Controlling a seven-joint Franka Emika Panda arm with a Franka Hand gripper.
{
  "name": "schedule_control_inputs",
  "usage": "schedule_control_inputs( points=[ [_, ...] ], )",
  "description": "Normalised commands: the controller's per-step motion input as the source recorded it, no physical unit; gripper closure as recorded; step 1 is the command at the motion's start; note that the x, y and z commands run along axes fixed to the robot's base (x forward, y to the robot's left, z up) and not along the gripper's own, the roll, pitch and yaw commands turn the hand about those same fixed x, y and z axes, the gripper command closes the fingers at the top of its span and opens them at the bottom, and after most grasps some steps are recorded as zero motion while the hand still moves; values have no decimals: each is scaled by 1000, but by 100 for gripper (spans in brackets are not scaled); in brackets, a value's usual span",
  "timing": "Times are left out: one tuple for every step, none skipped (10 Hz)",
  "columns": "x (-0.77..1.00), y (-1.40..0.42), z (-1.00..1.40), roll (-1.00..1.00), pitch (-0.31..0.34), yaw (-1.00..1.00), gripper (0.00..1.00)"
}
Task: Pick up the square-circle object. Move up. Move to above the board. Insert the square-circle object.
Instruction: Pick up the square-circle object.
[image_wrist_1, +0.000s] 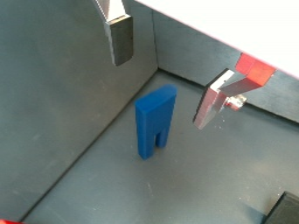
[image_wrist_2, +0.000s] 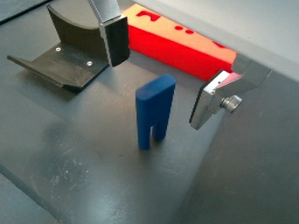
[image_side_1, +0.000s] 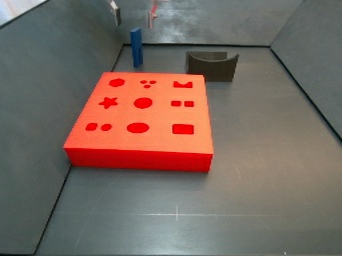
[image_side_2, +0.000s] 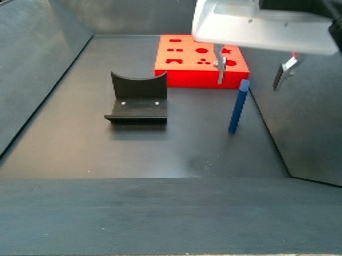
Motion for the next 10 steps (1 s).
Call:
schedule_control_inputs(
  points=[
    [0, 0, -483, -149, -149, -240, 0],
    [0, 0, -437, -229, -126, -206, 0],
    [0, 0, -417, -310, -106, -200, 0],
    [0, 0, -383, -334, -76, -180, 0],
    [-6, 0, -260, -230, -20, -71, 0],
    [0, 0, -177, -153, -6, -11, 0],
    [0, 0, 0, 4, 0, 0, 0],
    [0, 0, 0, 0, 0, 0, 0],
    [0, 0, 0, 0, 0, 0, 100],
    [0, 0, 0, 0, 0, 0, 100]
  ],
)
